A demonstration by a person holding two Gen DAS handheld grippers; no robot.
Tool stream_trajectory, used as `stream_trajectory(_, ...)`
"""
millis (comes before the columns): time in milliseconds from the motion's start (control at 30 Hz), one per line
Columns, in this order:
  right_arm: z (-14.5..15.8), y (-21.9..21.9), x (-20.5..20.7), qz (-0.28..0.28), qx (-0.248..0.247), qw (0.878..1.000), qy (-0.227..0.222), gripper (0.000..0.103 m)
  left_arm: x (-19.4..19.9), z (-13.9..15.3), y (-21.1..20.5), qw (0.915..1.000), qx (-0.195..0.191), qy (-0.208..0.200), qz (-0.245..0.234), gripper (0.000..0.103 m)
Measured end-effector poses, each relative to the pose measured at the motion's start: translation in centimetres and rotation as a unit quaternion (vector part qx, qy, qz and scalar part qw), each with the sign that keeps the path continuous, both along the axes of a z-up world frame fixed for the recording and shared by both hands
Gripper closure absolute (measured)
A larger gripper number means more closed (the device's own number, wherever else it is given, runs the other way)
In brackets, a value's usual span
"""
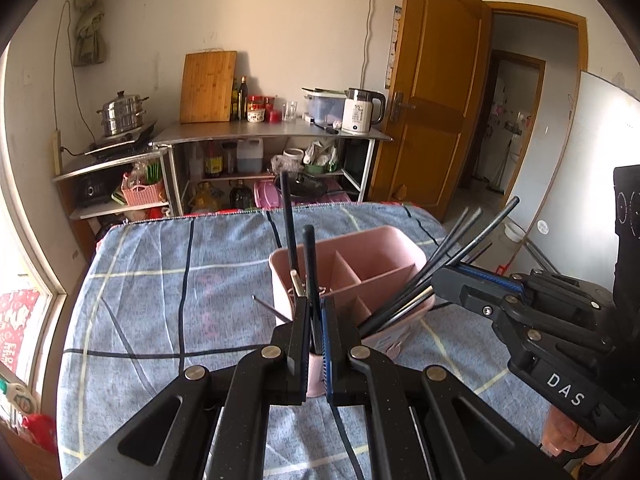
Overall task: Organize utensils
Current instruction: 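Lower both black chopsticks into the basket and open both tools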
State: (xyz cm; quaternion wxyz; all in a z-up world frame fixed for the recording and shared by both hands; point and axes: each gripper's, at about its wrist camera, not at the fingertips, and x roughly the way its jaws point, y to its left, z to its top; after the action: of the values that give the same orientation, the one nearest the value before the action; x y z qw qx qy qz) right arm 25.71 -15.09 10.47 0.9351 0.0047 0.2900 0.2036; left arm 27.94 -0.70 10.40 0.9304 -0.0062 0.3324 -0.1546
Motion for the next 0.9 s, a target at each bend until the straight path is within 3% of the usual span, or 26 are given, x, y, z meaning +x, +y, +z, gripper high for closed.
stream_trajectory(467,-0.2,-1.1,-0.7,-0.002,0.005,1.000,0.014,0.095,-1.6,0.2,0.6,0.9999,-0.012,0.001,0.006,0.097)
stream_trajectory(900,-0.7,-3.2,-4.8,-0.015,0.024,0.999,0.017,0.090,-7.1,-0.6,0.9,0.9995,-0.026,-0.006,0.015,0.097)
